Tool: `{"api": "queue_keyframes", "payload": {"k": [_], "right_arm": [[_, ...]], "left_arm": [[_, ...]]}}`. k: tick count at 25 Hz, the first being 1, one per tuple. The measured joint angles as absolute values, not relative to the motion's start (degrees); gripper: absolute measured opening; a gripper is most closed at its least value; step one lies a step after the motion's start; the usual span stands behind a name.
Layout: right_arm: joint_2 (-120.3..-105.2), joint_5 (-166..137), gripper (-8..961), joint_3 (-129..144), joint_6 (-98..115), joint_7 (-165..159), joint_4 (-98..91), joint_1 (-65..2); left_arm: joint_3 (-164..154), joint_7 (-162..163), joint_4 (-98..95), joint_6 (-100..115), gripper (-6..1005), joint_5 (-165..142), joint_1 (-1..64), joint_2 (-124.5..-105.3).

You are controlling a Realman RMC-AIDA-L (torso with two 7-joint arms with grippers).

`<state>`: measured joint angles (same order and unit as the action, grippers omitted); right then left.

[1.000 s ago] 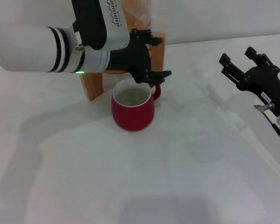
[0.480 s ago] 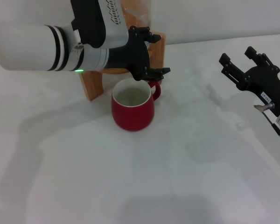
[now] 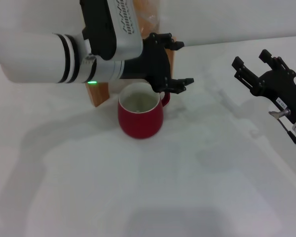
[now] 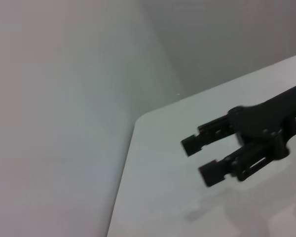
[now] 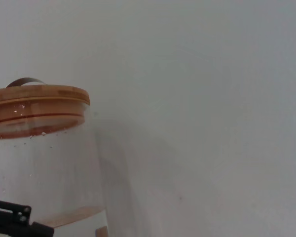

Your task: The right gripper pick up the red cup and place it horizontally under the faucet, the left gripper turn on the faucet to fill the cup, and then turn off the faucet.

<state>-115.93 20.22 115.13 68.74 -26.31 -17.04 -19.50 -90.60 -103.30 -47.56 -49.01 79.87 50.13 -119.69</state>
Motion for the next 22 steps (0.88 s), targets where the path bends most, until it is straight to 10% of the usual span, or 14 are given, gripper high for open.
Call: {"api": "queue_keyframes", "payload": {"k": [22], "right_arm": [[-115.75,20.37,834,114.81,68.63,-25.91,-16.43,-19.52]], "left_arm": [[-95.53,-119.91,-66.79,-45.94,827,115.39,12.25,-119.68]]}}
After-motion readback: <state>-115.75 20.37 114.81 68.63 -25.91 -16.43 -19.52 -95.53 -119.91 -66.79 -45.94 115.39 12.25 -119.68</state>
